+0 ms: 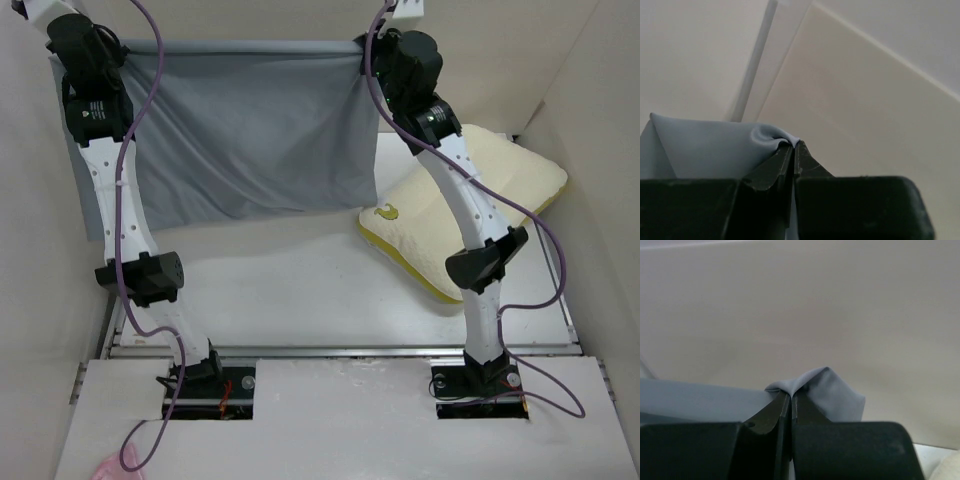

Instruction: Put the pillow into the pillowcase

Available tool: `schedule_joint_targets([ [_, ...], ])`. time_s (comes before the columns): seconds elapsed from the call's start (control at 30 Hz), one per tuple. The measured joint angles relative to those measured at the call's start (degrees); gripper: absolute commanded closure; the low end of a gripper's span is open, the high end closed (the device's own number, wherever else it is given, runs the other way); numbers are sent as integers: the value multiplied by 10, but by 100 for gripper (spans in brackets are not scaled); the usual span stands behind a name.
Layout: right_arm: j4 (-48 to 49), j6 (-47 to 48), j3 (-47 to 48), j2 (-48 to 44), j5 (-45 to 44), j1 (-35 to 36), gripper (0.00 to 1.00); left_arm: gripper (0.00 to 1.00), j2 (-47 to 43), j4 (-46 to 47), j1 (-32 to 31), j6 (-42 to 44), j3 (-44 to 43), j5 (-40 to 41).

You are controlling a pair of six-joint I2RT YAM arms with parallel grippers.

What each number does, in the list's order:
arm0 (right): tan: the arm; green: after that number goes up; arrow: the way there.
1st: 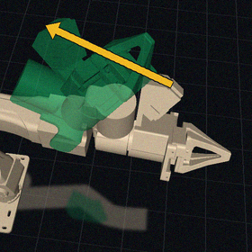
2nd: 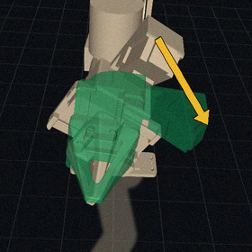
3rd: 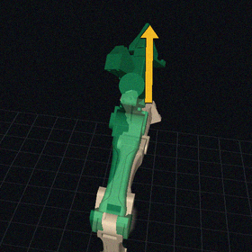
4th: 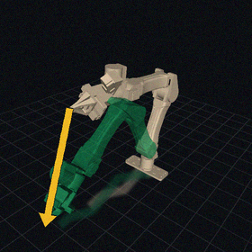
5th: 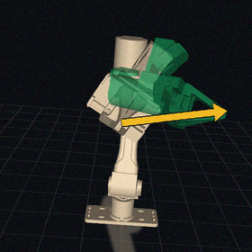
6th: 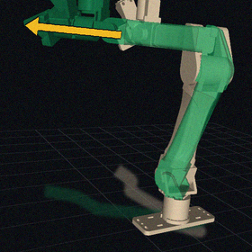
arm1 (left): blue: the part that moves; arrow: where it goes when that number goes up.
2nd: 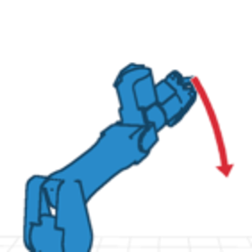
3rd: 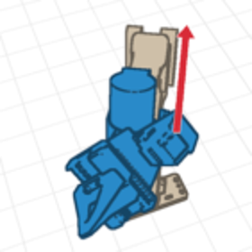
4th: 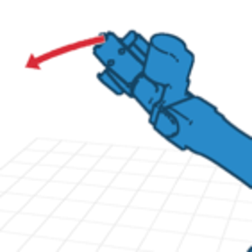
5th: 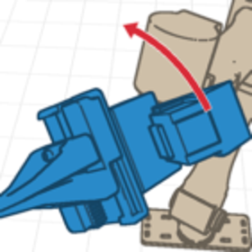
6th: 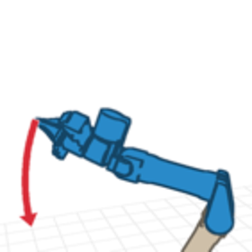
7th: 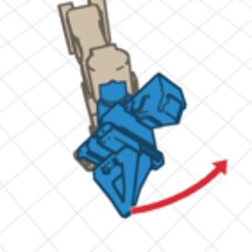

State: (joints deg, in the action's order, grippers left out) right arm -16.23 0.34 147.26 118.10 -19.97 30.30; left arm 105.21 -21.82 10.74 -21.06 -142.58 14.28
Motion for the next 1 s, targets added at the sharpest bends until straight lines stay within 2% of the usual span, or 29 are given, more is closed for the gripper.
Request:
schedule_joint_targets([
  [0.17, 10, 4, -7, 28, 71, -3, 100, 100, 45, -7, 47, -2, 0, -78],
  [0.23, 34, 5, -63, -4, 97, -3, 100, 100, 41, -5, 56, -2, 0, -92],
  [0.33, 64, 6, -221, -99, 134, 9, 100, 100, 3, 6, 58, 0, 40, -96],
  [0.43, 95, 9, -414, -214, 156, 40, 100, 100, -93, 19, 59, 2, 180, -91],
  [0.53, 128, -4, -579, -286, 169, 89, 97, 100, -209, 60, 64, -7, 390, -82],
  [0.63, 138, -22, -705, -295, 190, 136, 94, 100, -290, 79, 66, -31, 588, -60],
  [0.7, 134, -30, -775, -282, 198, 162, 90, 100, -308, 78, 67, -50, 691, -42],
  [0.73, 124, -32, -811, -274, 201, 175, 87, 100, -309, 71, 67, -65, 719, -32],
  [0.8, 106, -38, -862, -265, 223, 191, 74, 97, -303, 54, 67, -86, 791, -19],
  [0.83, 97, -39, -883, -265, 237, 198, 69, 88, -302, 42, 67, -96, 813, -14],
  [0.87, 85, -38, -897, -267, 251, 204, 65, 70, -301, 29, 67, -103, 825, -8],
  [0.9, 77, -37, -906, -271, 262, 207, 49, 42, -300, 16, 67, -109, 828, -5],
  [0.93, 68, -35, -912, -281, 265, 208, 38, 27, -300, 12, 67, -110, 828, -4],
  [0.97, 58, -31, -916, -297, 267, 208, 22, 14, -300, 13, 67, -116, 825, -3],
  [1.0, 48, -23, -918, -319, 265, 207, 2, 0, -301, 15, 66, -116, 821, -4],
])
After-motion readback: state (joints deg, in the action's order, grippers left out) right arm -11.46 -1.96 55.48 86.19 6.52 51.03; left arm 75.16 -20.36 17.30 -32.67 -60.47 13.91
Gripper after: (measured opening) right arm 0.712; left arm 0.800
